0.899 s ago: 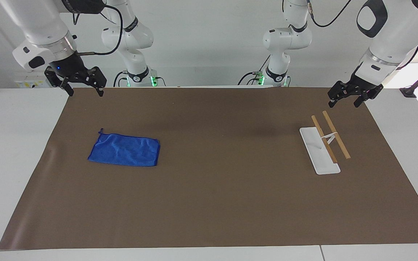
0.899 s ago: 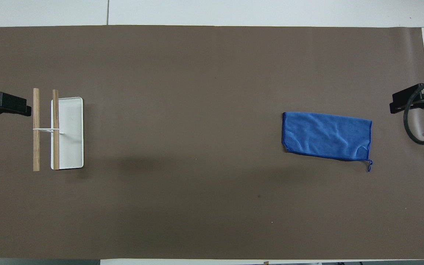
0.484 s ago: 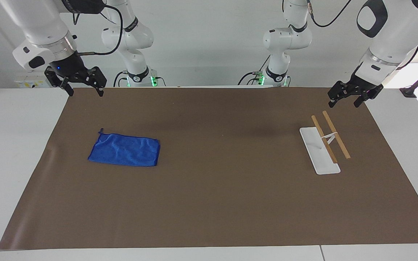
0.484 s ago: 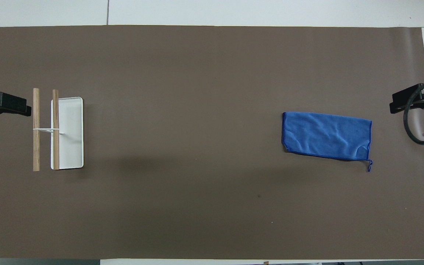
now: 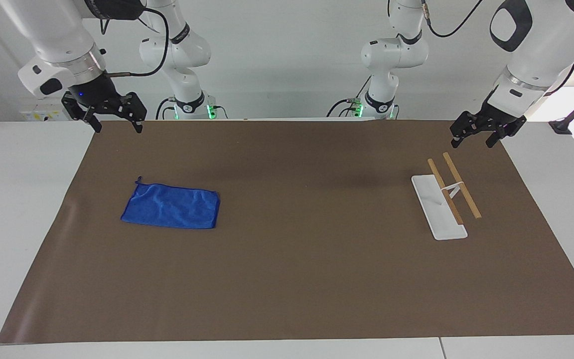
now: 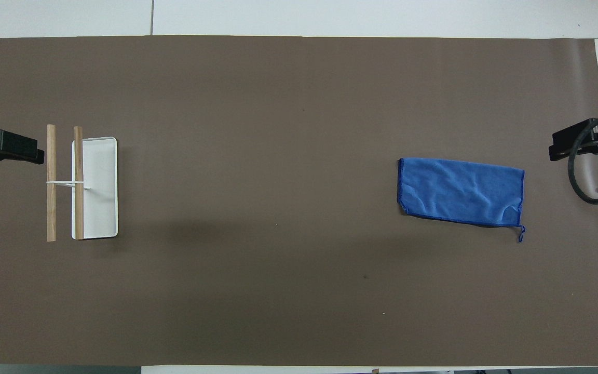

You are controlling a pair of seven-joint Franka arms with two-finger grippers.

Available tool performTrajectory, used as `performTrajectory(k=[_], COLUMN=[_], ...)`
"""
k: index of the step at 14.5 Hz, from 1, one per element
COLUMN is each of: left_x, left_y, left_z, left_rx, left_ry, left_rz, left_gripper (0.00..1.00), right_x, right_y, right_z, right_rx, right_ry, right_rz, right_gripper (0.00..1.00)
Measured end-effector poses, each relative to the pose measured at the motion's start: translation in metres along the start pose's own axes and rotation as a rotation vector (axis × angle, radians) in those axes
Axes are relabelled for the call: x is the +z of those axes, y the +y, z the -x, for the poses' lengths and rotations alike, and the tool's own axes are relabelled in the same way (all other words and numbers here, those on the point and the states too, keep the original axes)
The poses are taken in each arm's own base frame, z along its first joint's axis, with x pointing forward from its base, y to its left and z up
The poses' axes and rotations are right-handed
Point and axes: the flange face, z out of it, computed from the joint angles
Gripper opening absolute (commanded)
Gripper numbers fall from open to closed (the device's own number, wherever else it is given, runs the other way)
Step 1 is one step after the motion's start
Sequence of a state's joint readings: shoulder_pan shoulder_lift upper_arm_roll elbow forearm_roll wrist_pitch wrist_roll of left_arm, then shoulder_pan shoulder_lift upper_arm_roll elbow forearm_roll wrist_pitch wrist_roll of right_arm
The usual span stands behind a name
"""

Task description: Right arm passes towel to left arm to hang

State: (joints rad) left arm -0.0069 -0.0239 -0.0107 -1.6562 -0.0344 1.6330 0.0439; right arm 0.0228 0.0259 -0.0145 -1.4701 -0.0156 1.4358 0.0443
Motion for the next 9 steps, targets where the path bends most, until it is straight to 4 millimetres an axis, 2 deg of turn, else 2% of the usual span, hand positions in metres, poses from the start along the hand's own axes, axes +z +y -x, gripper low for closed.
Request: performTrajectory(k=[3, 5, 7, 9], left_x=[0.000, 0.000, 0.000, 0.000], left_y=[0.000, 0.000, 0.000, 0.000], left_z=[0.000, 0.000, 0.000, 0.000], left_rx=[0.000, 0.000, 0.000, 0.000], left_ry=[0.000, 0.000, 0.000, 0.000], left_rz=[0.000, 0.000, 0.000, 0.000], left_gripper=[1.00, 1.00, 1.00, 1.00], right_x=[0.010, 0.028, 0.055, 0.096], right_y=[0.004, 0.008, 0.017, 0.022], right_z=[-0.003, -0.004, 0.001, 0.011], right_rx=[0.007, 0.014, 0.018, 0.007], right_ry=[0.012, 0.032, 0.056, 0.121], right_rz=[-0.001, -0.002, -0.005, -0.007], right_gripper=[1.00, 1.00, 1.00, 1.00])
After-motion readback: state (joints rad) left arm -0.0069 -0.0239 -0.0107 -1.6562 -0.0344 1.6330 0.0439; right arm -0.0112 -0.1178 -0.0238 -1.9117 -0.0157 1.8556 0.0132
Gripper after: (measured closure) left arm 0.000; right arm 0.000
